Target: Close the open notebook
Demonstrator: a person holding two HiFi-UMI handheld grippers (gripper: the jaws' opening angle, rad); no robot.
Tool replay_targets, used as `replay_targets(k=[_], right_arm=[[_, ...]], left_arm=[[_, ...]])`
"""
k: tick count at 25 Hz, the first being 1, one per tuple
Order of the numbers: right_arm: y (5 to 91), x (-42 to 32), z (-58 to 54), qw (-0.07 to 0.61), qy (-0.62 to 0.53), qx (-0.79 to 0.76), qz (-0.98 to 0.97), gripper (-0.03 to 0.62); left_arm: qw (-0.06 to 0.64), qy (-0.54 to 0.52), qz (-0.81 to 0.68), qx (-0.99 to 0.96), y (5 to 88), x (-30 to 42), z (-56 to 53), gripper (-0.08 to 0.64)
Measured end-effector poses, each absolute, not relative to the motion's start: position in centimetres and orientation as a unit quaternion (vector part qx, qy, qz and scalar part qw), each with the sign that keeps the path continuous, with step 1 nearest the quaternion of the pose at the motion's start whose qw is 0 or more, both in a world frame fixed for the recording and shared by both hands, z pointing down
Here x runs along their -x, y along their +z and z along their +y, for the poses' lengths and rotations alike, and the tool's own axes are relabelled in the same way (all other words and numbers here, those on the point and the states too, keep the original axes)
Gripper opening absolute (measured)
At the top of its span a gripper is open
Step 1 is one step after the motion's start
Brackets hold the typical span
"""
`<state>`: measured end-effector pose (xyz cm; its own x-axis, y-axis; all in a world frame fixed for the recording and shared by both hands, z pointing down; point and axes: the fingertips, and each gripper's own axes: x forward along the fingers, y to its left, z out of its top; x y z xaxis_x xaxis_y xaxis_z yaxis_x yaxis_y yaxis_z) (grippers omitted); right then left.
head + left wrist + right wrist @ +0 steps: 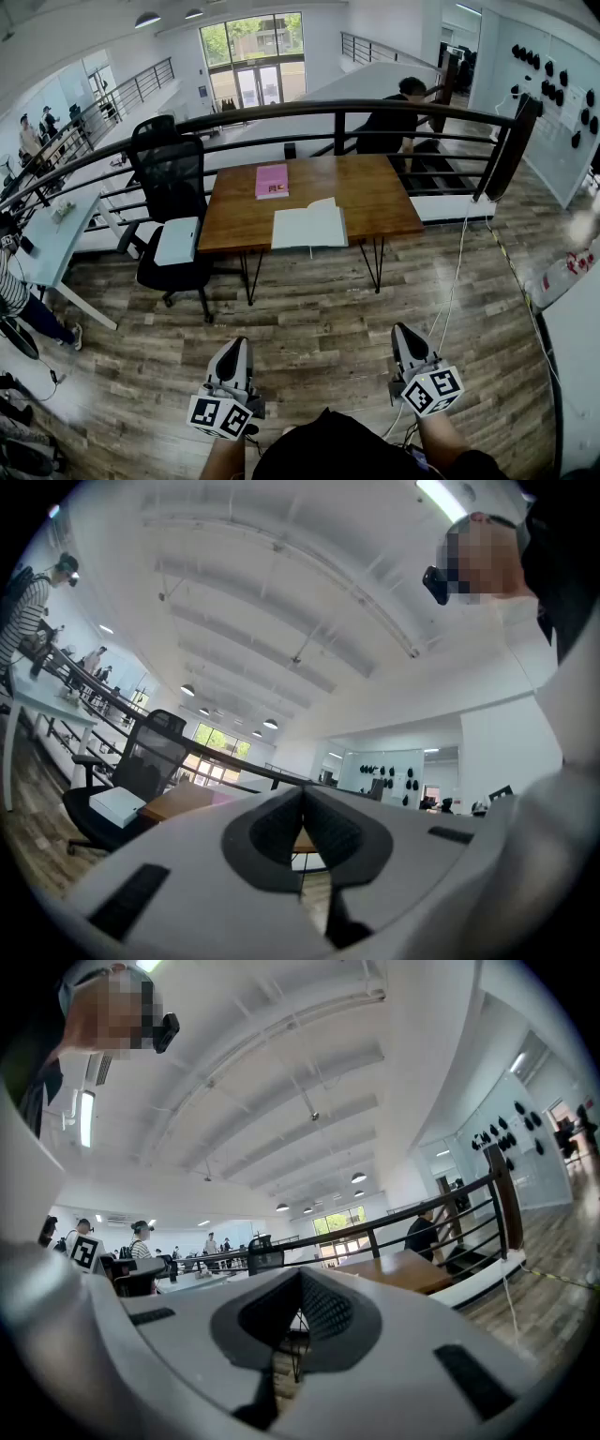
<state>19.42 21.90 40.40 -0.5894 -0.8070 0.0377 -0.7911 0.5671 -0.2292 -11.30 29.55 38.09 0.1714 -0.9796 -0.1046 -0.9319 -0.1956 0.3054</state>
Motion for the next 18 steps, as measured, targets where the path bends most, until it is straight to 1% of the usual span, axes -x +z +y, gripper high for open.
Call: replay_targets(k=[9, 14, 18], right_arm=[[40.6, -20.3, 21.4, 0.039, -0.118, 0.452, 0.883, -0.005], [40.1, -19.9, 21.9, 0.026, -0.083, 0.450, 0.889, -0.004], [40.1, -19.4, 22.0, 0.030, -0.087, 0.448, 0.889, -0.003]], left_arm=[[0.085, -0.128, -0.630, -0.761, 38.3, 10.6, 28.8, 0.014], [0.080, -0.124, -0.630, -0.762, 38.3, 10.1, 29.2, 0.014], [0.078, -0.122, -0.632, -0.761, 38.3, 9.8, 29.8, 0.014]])
